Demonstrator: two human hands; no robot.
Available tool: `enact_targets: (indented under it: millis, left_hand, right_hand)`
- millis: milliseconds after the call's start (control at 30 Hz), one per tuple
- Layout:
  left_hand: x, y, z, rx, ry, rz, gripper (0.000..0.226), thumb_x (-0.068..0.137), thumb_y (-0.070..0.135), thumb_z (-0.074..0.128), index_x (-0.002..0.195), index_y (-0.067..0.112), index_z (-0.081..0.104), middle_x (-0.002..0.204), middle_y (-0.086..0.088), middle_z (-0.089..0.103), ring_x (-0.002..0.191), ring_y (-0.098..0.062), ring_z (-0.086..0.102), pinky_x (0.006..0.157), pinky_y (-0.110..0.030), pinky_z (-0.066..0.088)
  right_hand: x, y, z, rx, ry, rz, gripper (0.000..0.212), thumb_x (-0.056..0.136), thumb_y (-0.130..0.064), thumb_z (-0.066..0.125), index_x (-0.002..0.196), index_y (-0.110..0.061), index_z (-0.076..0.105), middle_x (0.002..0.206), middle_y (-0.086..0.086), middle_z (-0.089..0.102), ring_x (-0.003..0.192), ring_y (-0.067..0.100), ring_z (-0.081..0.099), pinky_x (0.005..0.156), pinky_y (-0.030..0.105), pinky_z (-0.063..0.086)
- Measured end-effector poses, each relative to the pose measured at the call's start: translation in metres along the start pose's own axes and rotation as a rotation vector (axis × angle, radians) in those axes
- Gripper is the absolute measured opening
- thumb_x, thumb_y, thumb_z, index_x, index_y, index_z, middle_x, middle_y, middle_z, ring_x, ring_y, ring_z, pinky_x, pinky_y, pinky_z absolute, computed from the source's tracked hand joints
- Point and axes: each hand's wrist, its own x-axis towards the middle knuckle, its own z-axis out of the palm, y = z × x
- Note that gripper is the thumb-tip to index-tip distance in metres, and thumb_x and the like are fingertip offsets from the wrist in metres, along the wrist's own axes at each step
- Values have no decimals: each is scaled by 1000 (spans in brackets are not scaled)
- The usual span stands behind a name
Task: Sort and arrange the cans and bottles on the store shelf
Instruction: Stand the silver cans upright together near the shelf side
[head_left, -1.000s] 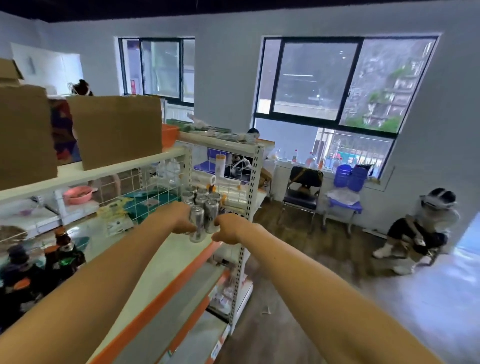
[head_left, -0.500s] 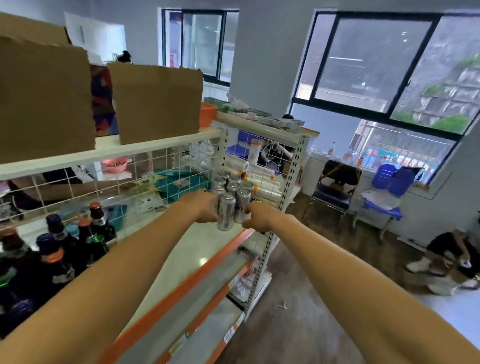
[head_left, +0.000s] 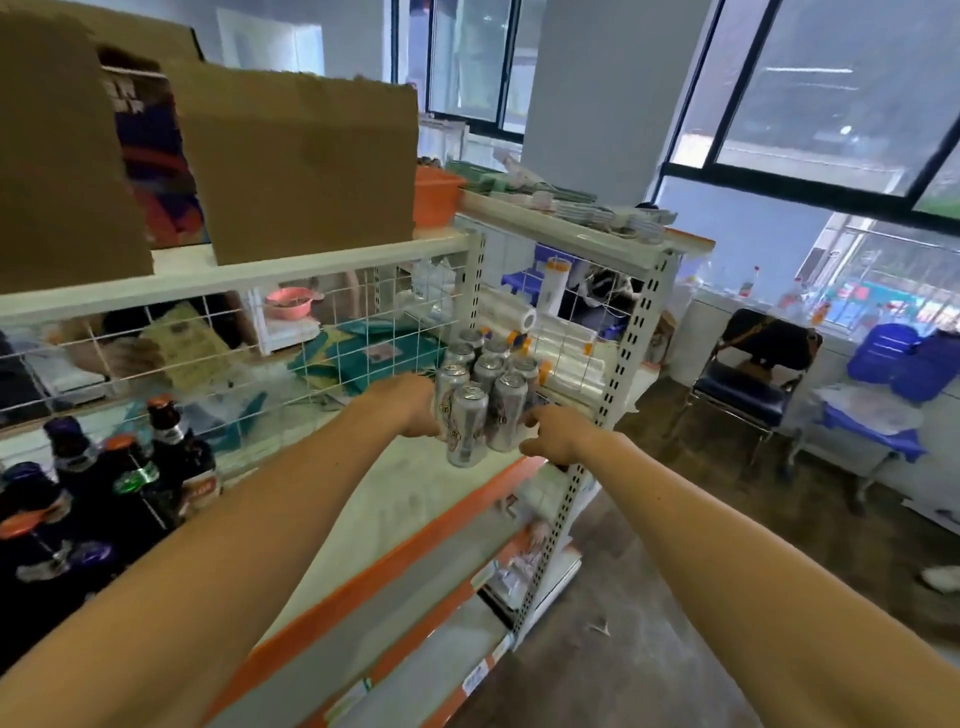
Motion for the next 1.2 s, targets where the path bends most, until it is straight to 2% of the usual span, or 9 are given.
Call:
enact_targets:
  millis: [133, 300, 467, 633, 767, 833, 933, 1033, 1200]
  left_hand:
    - [51, 26, 10, 33, -23, -43, 54, 84, 47, 67, 129, 20, 58, 126, -5, 59, 109, -24, 59, 82, -36, 51]
    - [101, 50, 22, 25, -57, -138, 34, 88, 32, 62, 118, 15, 60, 111, -5, 61, 92, -24, 58, 70, -33, 47]
    - [131, 54, 41, -32, -56, -214, 38, 86, 35, 65, 119, 18, 62, 113, -5, 64, 99, -25, 62, 83, -38, 54]
    - [147, 42, 64, -41, -68, -255, 44, 88, 25, 67, 130, 17, 57, 124, -6, 61, 110, -27, 61, 85, -36, 52]
    - [155, 23, 80, -124, -131, -302, 51, 85, 27, 71, 132, 13, 55, 130, -8, 58, 113, -28, 60, 90, -39, 53]
    - [159, 17, 87, -160, -145, -303, 55, 83, 28, 74, 133, 14, 55, 130, -7, 58, 113, -27, 60, 92, -39, 53]
    - [168, 11, 90, -213, -141, -271, 64, 80, 30, 76, 138, 19, 51, 131, -6, 57, 115, -26, 59, 93, -38, 52]
    - [179, 5, 88, -308, -93, -199, 57, 77, 28, 77, 130, 21, 57, 122, -4, 63, 106, -25, 62, 90, -40, 54]
    - [184, 1, 87, -459, 0, -54, 67, 74, 20, 81, 135, 23, 53, 121, 1, 64, 105, -21, 61, 90, -33, 50]
  right_hand:
    - [46, 46, -6, 19, -32, -34, 49, 94, -33, 62, 135, -9, 51, 136, 10, 55, 118, 29, 55, 100, 41, 46]
    - [102, 76, -18, 35, -53, -153, 48, 94, -26, 63, 138, -13, 51, 137, 8, 54, 123, 29, 52, 98, 34, 42]
    - [151, 69, -21, 37, -11, -268, 51, 93, -28, 60, 141, -14, 49, 137, 13, 56, 120, 30, 56, 96, 37, 48]
    - [179, 41, -21, 95, 54, -404, 30, 91, -15, 60, 121, -12, 63, 117, 9, 65, 108, 28, 61, 82, 35, 49]
    - [194, 20, -13, 17, -47, -472, 48, 87, -17, 67, 134, -18, 57, 124, 10, 61, 113, 31, 59, 93, 44, 50]
    - [194, 13, -9, -25, -89, -483, 56, 87, -19, 69, 139, -18, 50, 129, 11, 58, 116, 32, 57, 95, 41, 49]
    - [202, 8, -5, -26, -110, -478, 56, 87, -20, 70, 139, -19, 50, 131, 10, 58, 117, 30, 56, 93, 36, 46]
    - [211, 4, -7, 8, -130, -447, 60, 81, -29, 79, 135, -22, 54, 126, 6, 61, 112, 27, 59, 96, 40, 50]
    - [219, -6, -7, -83, -100, -456, 49, 75, -37, 81, 116, -20, 61, 107, 2, 67, 94, 22, 63, 82, 37, 53]
